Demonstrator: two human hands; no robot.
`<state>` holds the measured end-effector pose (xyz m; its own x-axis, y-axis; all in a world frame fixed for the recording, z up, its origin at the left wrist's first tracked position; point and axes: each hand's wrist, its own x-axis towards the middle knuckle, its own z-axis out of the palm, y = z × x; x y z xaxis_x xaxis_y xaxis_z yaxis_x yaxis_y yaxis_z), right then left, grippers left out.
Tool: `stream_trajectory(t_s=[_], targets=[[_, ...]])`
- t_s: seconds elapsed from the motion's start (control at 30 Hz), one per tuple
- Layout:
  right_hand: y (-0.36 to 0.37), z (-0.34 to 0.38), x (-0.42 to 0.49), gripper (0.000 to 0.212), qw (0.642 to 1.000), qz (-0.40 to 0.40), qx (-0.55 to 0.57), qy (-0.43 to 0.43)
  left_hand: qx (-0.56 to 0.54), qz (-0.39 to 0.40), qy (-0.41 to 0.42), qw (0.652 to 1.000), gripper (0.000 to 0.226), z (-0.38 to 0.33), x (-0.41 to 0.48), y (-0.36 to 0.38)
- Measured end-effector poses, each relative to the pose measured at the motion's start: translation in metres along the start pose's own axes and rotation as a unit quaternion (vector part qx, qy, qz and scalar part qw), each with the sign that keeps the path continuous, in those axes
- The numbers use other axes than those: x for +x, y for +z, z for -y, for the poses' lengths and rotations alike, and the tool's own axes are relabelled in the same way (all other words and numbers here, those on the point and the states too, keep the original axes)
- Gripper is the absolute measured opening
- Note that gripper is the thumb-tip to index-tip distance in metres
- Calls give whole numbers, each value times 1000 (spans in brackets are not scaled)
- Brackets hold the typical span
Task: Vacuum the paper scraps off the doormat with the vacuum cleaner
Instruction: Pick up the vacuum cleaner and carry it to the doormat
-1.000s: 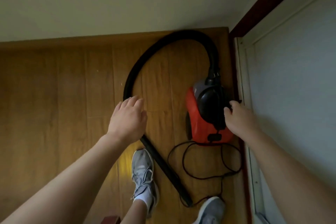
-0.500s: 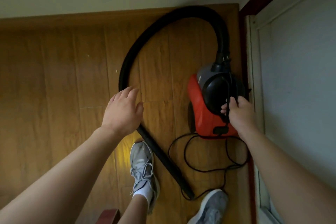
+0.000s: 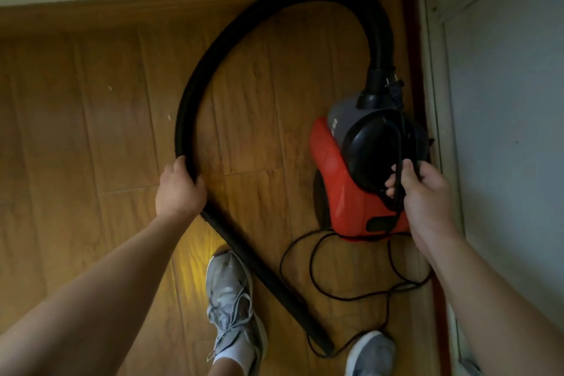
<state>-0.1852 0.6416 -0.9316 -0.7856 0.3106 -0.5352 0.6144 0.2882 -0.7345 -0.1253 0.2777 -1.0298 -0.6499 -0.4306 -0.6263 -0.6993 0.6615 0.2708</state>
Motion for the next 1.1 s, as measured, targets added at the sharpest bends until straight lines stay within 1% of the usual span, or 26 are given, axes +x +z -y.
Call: stream_trajectory(t_s=[0.13,0.33,0.43,0.5,0.6,0.67,0.77,0.9,1.1], targets=[[1,0,0,26,1000,-7,-2,-15,-38,32,-75,996,60,15,10,23],[1,-2,1,26,1000,-3,12,-16,-109,31,-123,986,60,28,15,40],[1,-4,1,27,1000,2,16,-19,-118,26,-160,980,63,27,17,44],[1,-5,1,29,1000,4,12,-25,-129,26,-171,976,61,29,19,47],[0,-4,1,31,1000,5,-2,-25,-155,40,-169,972,44,29,16,47],[0,-2,1,29,1000,1,-5,-17,-169,28,-174,970,38,26,9,45],[1,0,-1,29,1000,-3,-6,-10,-211,21,-179,961,45,24,-1,41],[3,6,-4,31,1000,-2,-13,7,-249,23,-158,955,54,27,-15,40],[4,19,-18,31,999,-5,-33,39,-265,-6,-65,962,47,9,-73,13]])
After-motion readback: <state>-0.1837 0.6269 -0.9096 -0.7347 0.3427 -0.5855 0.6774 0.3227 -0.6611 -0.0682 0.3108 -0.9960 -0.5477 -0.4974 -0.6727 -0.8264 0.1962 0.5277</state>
